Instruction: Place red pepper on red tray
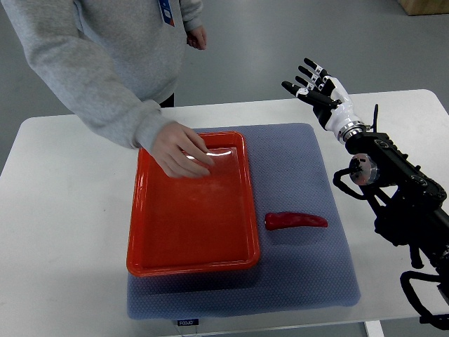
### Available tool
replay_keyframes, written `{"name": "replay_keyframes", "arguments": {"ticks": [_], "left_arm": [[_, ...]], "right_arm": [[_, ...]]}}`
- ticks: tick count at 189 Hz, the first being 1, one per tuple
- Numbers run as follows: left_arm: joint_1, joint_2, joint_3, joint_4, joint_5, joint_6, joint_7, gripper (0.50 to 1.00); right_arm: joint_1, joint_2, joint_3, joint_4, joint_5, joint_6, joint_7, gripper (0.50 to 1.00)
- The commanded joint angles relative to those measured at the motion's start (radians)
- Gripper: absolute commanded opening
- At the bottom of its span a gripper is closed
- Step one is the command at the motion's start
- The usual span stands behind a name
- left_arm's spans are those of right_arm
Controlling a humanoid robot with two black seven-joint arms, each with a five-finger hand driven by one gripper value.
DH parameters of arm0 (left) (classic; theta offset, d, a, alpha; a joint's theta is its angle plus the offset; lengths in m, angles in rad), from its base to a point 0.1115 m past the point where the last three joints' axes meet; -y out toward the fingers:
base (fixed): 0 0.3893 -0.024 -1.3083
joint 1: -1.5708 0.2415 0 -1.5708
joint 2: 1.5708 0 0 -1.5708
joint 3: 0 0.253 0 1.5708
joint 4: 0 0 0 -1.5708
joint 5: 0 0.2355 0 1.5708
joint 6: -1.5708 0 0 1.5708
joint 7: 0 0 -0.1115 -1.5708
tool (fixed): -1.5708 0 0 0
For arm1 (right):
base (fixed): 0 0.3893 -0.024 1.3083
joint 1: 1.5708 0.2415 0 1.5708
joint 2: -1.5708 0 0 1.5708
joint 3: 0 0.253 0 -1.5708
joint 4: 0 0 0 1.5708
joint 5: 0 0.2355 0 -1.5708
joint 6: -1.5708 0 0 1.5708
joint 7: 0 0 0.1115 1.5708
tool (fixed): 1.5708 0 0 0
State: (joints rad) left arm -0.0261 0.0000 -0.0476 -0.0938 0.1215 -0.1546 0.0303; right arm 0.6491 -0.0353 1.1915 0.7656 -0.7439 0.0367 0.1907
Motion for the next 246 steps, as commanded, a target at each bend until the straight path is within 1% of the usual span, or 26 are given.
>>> {"name": "replay_keyframes", "arguments": {"ticks": [1,246], "left_arm": [[0.000,0.000,0.000,0.000,0.000,0.000,0.000,1.000],[0.002,0.000,0.002,-0.006,0.001,0.000,0.000,1.000]], "right_arm": [[0.003,0.002,0.000,0.000,0.000,0.000,0.001,0.919],[0.026,-0.008,-0.004,0.000,-0.012,0.000,0.001,0.919]]}}
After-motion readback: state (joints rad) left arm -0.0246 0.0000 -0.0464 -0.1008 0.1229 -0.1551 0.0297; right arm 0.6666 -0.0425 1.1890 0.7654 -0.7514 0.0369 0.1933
